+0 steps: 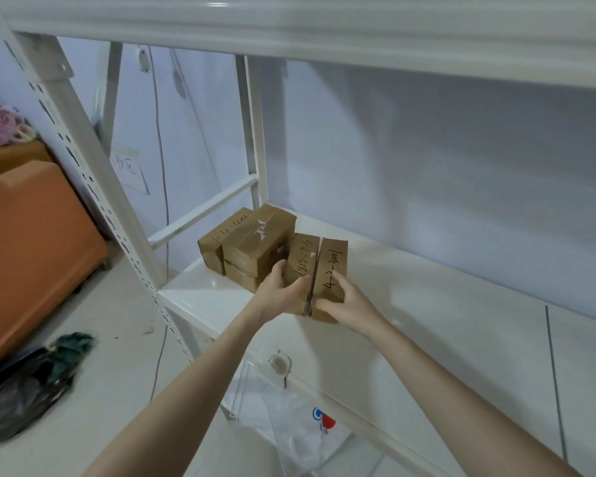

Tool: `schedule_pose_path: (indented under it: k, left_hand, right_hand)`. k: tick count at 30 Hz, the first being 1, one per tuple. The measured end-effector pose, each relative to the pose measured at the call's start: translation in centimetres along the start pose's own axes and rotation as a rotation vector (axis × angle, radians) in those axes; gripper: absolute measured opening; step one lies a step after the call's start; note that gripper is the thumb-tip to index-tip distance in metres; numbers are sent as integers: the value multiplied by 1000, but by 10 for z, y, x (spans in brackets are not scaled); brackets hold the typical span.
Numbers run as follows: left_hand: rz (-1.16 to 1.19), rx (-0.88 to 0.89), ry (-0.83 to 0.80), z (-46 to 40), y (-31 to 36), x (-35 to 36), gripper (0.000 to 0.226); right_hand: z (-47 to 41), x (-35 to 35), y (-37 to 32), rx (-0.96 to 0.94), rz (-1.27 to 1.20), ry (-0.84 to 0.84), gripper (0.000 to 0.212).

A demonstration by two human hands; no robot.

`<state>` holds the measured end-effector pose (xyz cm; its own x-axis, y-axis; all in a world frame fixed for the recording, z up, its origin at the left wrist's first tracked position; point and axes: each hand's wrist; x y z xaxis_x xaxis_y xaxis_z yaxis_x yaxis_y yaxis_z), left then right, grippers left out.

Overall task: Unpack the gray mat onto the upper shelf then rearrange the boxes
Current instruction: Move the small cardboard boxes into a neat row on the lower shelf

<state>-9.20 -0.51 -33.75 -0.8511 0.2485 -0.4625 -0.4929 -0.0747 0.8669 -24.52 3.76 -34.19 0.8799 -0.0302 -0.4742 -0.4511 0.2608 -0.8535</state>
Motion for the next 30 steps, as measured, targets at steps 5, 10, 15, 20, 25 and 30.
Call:
schedule_pose_path:
  k: [5, 10, 15, 20, 25, 30]
  left_hand:
    - [-23, -2, -41, 7, -9, 14, 55]
    - [-18, 26, -39, 21, 7, 29, 85]
    - [43, 68, -96, 42, 39, 62, 79]
    - [145, 137, -134, 75, 77, 113, 74]
    - [184, 205, -169, 117, 124, 172, 79]
    - [199, 243, -235, 159, 165, 238, 81]
  right_hand:
    - [9, -12, 13, -10, -8, 78, 74]
    - [29, -41, 28, -30, 10, 94, 75]
    - [59, -82, 41, -41, 15, 181, 77]
    - [104, -141, 54, -99, 12, 286, 63]
    - [153, -209, 78, -96, 55, 344, 58]
    - [211, -278, 108, -71, 108, 394, 56]
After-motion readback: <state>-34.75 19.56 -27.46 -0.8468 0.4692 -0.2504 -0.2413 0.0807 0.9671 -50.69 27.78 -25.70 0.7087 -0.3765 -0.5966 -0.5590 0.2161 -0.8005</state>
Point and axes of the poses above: each hand's wrist, its own z-axis away from the middle knuckle, its own x-axis out of the palm, y = z × x, and after that the axes turned 3 degrees about y, right-handed
